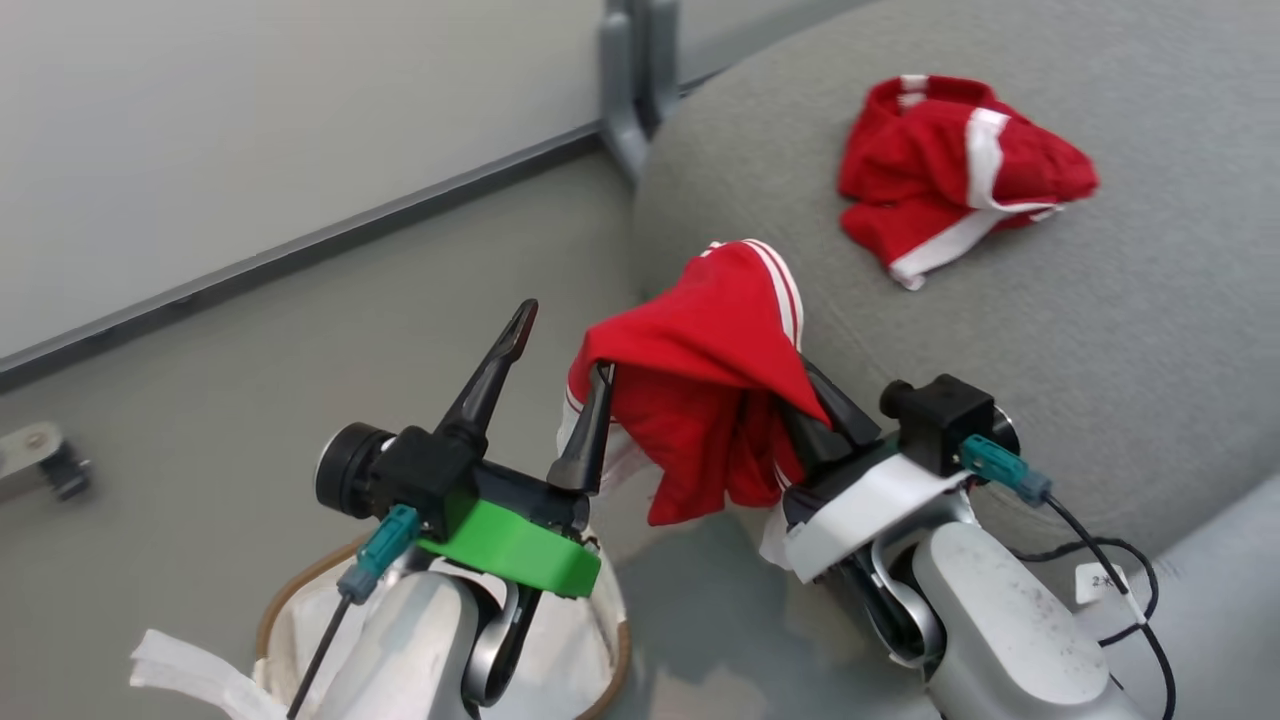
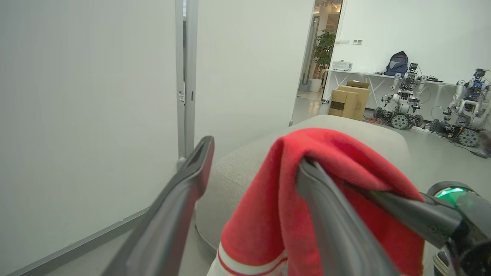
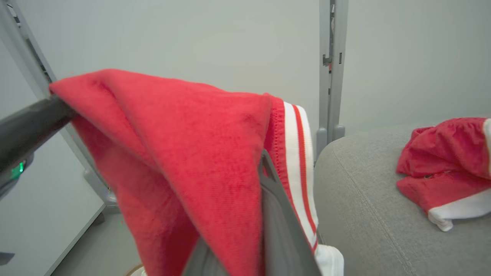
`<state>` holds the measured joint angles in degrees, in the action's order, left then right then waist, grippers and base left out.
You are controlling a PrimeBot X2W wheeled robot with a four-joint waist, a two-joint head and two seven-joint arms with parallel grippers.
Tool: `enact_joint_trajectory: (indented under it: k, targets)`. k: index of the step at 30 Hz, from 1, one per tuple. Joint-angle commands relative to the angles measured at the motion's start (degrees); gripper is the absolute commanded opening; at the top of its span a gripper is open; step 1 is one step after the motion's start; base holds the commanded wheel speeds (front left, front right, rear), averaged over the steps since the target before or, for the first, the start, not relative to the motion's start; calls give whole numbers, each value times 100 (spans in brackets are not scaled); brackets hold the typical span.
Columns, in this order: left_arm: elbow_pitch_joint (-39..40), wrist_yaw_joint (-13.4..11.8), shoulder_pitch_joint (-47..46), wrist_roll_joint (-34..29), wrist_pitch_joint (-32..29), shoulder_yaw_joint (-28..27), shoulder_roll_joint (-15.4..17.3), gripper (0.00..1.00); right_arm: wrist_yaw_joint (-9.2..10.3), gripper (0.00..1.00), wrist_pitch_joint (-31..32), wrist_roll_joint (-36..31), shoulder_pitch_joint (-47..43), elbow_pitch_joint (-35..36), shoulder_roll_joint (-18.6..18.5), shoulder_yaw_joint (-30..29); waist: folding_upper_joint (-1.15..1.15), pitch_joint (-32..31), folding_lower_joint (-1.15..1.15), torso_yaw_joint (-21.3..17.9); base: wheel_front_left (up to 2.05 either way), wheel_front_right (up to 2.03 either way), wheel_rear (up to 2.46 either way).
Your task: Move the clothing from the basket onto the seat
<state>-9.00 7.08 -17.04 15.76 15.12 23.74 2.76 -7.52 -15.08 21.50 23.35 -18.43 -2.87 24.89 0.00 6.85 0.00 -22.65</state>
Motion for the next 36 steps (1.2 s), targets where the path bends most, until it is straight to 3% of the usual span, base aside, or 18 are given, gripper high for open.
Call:
enact_joint_trajectory:
  k: [1,13,19,29,36]
  targets:
    - [-26,28,14,-52,4,33,27,100,6,0,-12,-48,-109,69,-14,-121,0,274,0,-720,0,0,0]
    - [-181,44,-366,80,3,620,31,100,6,0,-12,-264,-446,644,-13,-908,0,641,0,-817,0,0,0]
    - [-187,45,-386,-46,3,569,62,100,6,0,-12,-466,63,717,-31,-1234,0,891,0,-799,0,0,0]
    - [-222,45,-432,-156,3,499,226,100,6,0,-12,-798,1697,504,-703,-1777,0,1351,0,-519,0,0,0]
    - [-280,46,-562,-149,3,529,289,100,7,0,-12,-1130,2600,-123,-1298,-2272,0,1675,0,-224,0,0,0]
